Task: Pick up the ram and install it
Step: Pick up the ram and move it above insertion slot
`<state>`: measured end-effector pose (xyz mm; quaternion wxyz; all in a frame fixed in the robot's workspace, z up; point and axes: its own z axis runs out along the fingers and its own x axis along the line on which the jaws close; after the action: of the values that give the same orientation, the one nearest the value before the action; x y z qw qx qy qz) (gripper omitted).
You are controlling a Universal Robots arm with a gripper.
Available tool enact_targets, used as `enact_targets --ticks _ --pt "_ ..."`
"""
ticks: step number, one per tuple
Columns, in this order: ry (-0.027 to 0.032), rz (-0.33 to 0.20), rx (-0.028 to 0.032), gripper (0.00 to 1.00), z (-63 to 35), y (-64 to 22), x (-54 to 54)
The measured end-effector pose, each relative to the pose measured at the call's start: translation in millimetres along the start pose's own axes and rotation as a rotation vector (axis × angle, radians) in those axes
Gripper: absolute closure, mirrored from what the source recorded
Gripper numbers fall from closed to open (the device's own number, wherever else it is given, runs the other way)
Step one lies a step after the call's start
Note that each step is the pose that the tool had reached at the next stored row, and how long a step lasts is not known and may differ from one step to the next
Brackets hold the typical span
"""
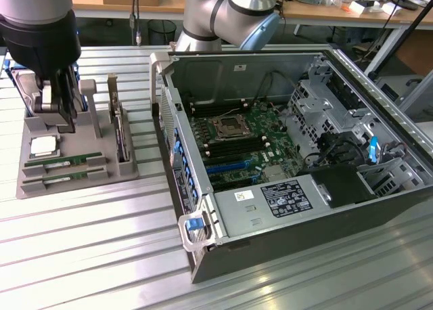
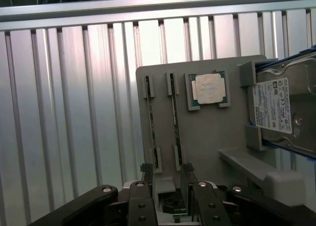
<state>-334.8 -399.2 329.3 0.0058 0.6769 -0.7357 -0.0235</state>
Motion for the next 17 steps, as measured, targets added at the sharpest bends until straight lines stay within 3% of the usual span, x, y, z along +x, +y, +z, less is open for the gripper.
enact_targets --ticks 17 --pt "-0.0018 0.000 -0.0002 0.64 17.7 -0.7 0.5"
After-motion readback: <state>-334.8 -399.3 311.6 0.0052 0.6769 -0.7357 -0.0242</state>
